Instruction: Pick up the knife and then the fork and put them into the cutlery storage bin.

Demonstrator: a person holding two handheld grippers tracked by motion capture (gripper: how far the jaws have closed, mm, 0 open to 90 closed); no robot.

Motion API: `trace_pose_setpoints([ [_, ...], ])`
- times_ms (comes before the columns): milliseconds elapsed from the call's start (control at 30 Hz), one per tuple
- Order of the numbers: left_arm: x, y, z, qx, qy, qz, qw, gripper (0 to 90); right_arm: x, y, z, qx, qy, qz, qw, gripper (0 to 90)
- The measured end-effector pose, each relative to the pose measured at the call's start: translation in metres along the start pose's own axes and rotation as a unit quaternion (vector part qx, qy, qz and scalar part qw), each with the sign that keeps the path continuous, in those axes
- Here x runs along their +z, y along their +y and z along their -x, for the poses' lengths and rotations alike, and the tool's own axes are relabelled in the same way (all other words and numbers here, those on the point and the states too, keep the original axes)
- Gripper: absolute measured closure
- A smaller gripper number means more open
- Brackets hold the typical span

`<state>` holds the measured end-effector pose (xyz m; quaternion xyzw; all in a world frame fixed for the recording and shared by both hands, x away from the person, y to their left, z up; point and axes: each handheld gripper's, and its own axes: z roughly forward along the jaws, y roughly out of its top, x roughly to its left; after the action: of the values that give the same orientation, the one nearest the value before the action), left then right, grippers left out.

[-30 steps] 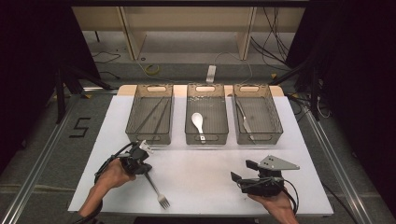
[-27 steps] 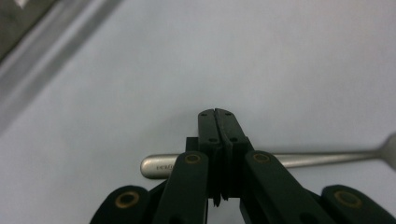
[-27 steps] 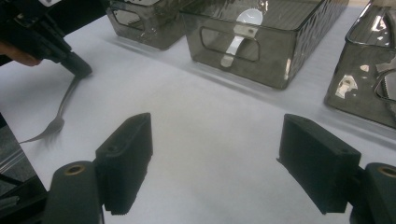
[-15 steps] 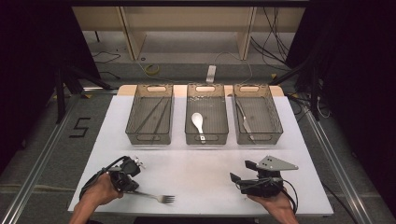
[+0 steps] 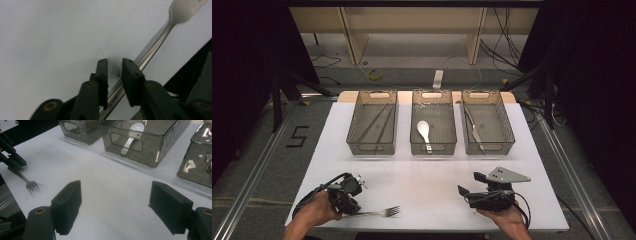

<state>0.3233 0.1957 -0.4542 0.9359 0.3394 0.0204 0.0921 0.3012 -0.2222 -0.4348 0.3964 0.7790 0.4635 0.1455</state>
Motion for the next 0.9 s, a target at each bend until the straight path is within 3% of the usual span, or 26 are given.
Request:
trace_pose_setpoints([
  [133, -0.002, 0.001, 0.004, 0.01, -0.004, 0.0, 0.9999, 52.7, 0.0, 0.0, -0.002, -0.003, 0.002, -0.002, 1.0, 26.6],
  [333, 0.004, 0.002, 0.007, 0.031, -0.018, -0.017, 0.9992, 48.1, 0.001, 0.0, -0.001, -0.004, 0.002, -0.002, 1.0, 26.6],
  [533, 0.007, 0.002, 0.008, 0.039, -0.026, -0.021, 0.9987, 57.6, 0.001, 0.0, -0.002, -0.005, 0.003, -0.003, 1.0, 26.6],
  [900, 0.008, 0.001, 0.008, 0.048, -0.013, -0.024, 0.9984, 69.1, 0.0, 0.0, -0.002, -0.002, 0.006, -0.002, 1.0, 26.6],
])
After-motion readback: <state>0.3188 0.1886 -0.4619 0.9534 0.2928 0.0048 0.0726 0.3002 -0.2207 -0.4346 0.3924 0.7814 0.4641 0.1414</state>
